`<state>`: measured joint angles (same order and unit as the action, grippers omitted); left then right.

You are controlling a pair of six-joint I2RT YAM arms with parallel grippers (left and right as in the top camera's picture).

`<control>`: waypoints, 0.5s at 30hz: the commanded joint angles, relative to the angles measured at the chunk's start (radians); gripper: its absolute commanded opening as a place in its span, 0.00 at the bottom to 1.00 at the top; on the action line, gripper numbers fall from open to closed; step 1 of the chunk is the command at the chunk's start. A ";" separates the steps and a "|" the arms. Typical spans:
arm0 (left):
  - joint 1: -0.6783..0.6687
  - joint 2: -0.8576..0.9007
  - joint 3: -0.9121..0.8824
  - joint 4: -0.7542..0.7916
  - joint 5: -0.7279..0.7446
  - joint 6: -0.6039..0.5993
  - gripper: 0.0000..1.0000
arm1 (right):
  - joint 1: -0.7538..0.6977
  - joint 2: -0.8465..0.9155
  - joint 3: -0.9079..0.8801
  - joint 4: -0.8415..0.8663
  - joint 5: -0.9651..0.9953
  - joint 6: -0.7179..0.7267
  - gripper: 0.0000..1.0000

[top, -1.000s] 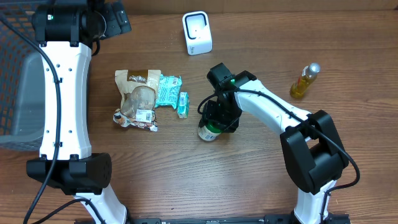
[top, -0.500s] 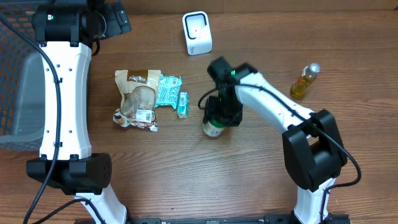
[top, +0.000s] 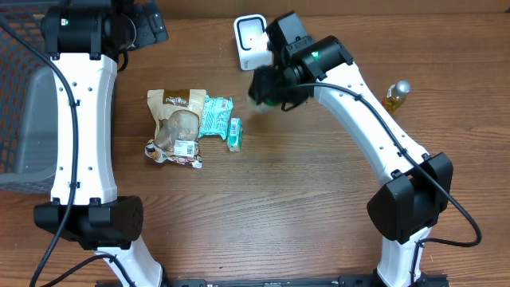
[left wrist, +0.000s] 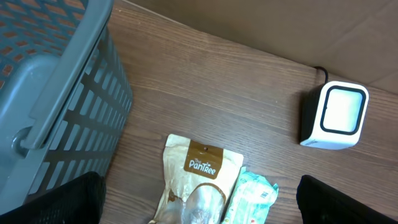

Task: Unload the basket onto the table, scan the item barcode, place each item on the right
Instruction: 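Carry the jar up to the white scanner with the right gripper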

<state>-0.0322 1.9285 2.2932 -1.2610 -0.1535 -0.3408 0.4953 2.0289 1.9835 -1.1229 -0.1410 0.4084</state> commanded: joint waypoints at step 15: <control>-0.001 -0.006 0.019 0.001 -0.003 -0.003 1.00 | 0.002 0.158 0.013 0.589 0.206 -0.183 0.23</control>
<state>-0.0322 1.9285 2.2932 -1.2613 -0.1535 -0.3408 0.4953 2.1578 1.9831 -0.5823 0.0063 0.2932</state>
